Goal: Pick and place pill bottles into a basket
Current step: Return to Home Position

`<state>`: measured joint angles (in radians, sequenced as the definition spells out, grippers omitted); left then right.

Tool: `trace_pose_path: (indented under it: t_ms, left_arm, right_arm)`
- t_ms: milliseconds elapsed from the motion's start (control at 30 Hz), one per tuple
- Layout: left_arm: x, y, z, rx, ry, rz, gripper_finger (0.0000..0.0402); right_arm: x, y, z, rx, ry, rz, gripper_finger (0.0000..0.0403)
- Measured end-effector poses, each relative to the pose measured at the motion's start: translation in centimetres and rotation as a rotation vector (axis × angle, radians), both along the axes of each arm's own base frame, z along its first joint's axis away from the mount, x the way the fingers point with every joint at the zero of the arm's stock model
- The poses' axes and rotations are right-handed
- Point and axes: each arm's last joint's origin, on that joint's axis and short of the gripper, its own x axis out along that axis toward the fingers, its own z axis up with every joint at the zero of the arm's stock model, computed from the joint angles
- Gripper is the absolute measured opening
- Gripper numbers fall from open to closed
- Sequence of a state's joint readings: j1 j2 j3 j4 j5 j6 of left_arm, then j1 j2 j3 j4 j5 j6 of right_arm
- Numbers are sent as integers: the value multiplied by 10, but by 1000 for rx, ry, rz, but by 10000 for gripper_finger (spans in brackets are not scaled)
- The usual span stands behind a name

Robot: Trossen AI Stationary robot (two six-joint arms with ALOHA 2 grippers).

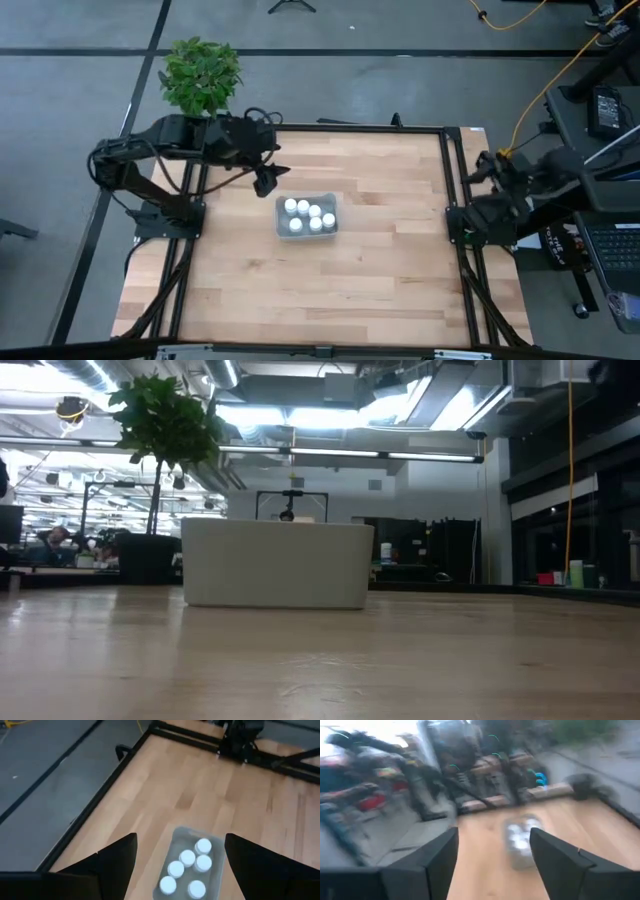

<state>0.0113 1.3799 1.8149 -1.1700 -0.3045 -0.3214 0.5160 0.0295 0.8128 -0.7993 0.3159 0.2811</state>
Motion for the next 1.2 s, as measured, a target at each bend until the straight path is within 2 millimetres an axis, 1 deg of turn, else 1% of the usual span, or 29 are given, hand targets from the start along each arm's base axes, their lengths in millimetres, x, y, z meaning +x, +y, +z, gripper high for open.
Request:
trace_pose_path:
  t_ms: [33, 67, 133, 200, 333, 467, 533, 567, 667, 800, 967, 1100, 1200]
  left_arm:
    - [-1, -1, 0, -2, -5, 8, 292]
    - [-3, -3, -1, -5, 2, 11, 292]
    - [-1, -7, -3, -5, 3, 21, 292]
    - [0, -11, -4, 2, 6, 31, 292]
    - [5, -20, -7, 23, 16, 24, 292]
    - [8, -29, -9, 41, 29, -3, 292]
    - [8, -33, -9, 31, 23, -17, 292]
    - [9, -35, -9, 26, 21, -19, 292]
    - [10, -40, -10, 28, 23, -29, 292]
    - [9, -43, -10, 34, 18, -37, 292]
    - [9, -43, -10, 38, 18, -31, 292]
    - [9, -43, -10, 33, 18, -37, 292]
    - [9, -44, -10, 13, 14, -32, 292]
  right_arm:
    - [9, 5, 0, 11, -62, 23, 247]
    - [18, 11, -5, 6, -108, 34, 247]
    - [35, 22, -25, -10, -137, 55, 247]
    - [49, 31, -37, -6, -192, 78, 247]
    - [74, 47, -80, 43, -166, 92, 247]
    - [88, 57, -115, 164, -171, 168, 247]
    - [93, 61, -136, 193, -143, 176, 247]
    - [95, 62, -142, 212, -143, 178, 247]
    - [95, 62, -143, 200, -127, 172, 247]
    - [94, 63, -144, 114, -151, 211, 246]
    - [95, 63, -145, 93, -143, 216, 229]
    - [95, 64, -150, -37, -129, 210, 219]
    - [95, 64, -151, -80, -131, 210, 219]
